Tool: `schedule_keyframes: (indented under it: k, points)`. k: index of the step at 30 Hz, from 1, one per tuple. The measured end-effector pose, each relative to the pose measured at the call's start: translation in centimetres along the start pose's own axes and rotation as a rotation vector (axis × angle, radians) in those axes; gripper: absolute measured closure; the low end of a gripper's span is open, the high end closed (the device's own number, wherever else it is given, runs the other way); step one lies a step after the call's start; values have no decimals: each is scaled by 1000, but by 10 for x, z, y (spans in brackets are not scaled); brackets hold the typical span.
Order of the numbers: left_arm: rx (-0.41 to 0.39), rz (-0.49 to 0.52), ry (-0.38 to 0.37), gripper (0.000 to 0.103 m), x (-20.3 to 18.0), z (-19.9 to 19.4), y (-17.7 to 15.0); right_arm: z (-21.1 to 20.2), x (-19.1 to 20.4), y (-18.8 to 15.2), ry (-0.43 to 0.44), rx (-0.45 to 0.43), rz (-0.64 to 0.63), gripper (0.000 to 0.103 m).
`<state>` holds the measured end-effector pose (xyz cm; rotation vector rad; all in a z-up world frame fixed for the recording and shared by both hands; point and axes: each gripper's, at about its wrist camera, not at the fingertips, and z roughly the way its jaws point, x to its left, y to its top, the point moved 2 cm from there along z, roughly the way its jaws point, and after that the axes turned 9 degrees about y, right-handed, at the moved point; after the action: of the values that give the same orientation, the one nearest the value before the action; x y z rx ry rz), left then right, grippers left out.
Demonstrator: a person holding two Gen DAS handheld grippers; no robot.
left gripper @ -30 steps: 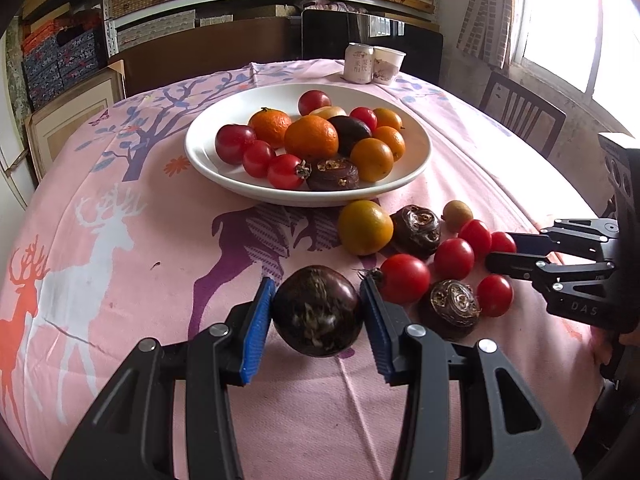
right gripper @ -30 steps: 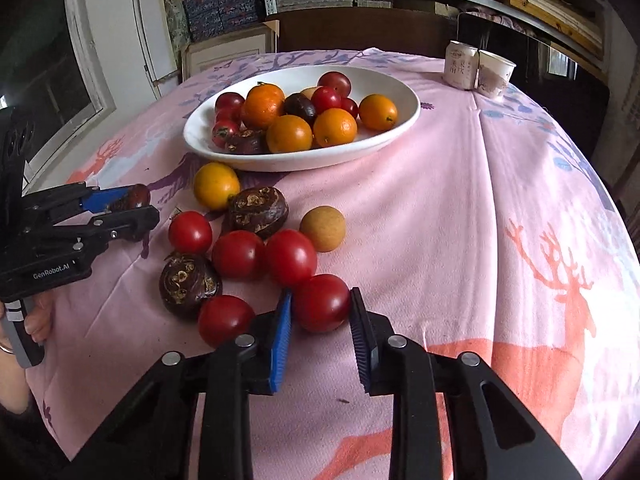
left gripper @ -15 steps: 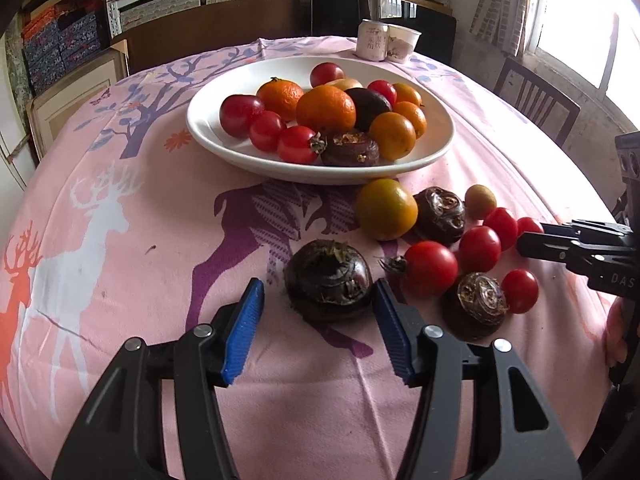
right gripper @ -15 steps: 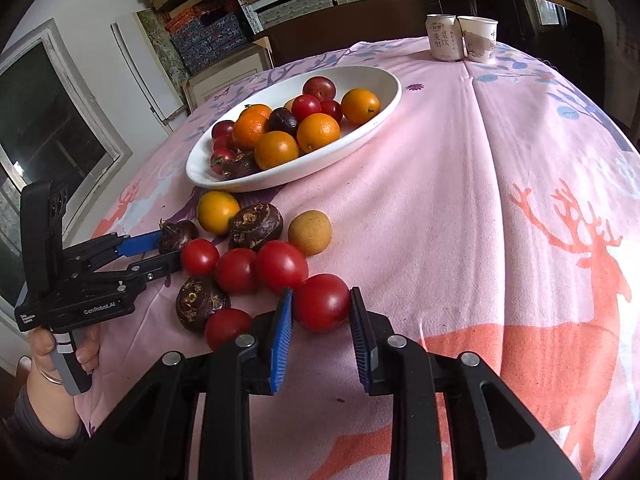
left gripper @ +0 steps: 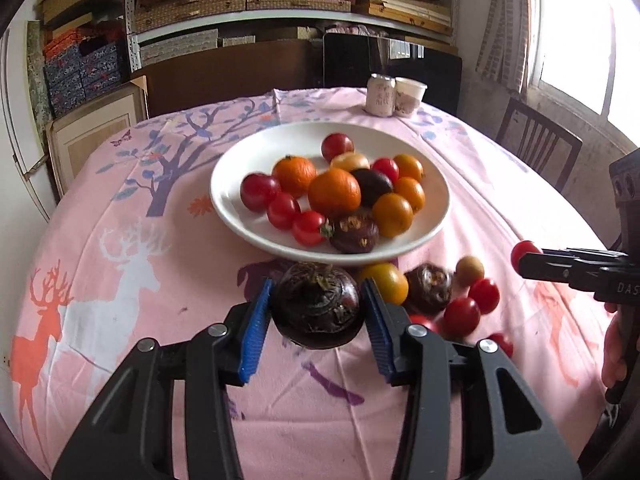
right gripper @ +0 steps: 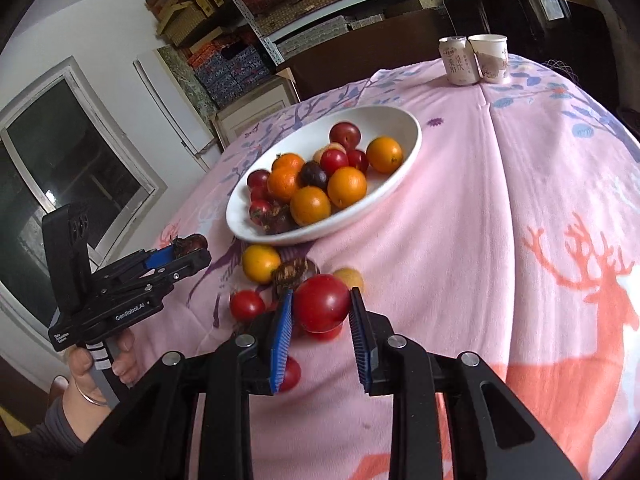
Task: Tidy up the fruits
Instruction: 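Lower both tomatoes onto the plate and open both grippers, then grasp a dark purple tomato with the left gripper while the right gripper grasps a red tomato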
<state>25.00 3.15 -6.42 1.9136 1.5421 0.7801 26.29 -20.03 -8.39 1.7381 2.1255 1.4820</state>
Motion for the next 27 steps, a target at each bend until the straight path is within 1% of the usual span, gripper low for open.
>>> schedule_keyframes:
  k: [3,6,8,10,12,13,14,15,16,18,20,21,23,24,25,27]
  points:
    - [0,5,17,59,-3,11,36,11,2,46,17,-20,18,75]
    - [-6,24,44,59,-8,33,69,36,2,93,16,-20,32,75]
    - [21,13,43,59,-9,56,86,59,-2,119,-21,-10,38,75]
    - [55,7,49,59,-11,77,98,80,-10,137,-54,-1,56,75]
    - [87,17,60,59,-13,96,104,96,-20,147,-50,11,89,73]
    - [83,13,73,53,-12,101,106,101,-24,150,-49,13,99,70]
    - [75,2,80,39,-10,103,107,103,-26,151,-49,11,105,65]
    - [63,-21,83,33,-6,101,108,101,-27,151,-50,0,110,58]
    - [47,-45,77,27,-2,97,108,97,-27,149,-46,-16,111,57]
    - [18,-64,55,26,4,83,104,86,-22,141,-41,-29,90,57]
    - [-15,-47,62,26,5,63,94,72,-15,126,-35,-32,67,57]
    - [-27,-34,50,25,4,52,86,63,-12,116,-27,-34,59,55]
    - [-33,21,27,25,-2,31,63,45,-6,92,-13,-44,30,50]
    - [-34,57,29,24,-7,21,50,37,-5,79,-12,-54,13,43]
    - [-28,97,33,24,-12,13,35,28,-5,66,-15,-66,4,38]
    - [0,150,31,24,-21,3,8,15,-8,42,-15,-80,-6,38]
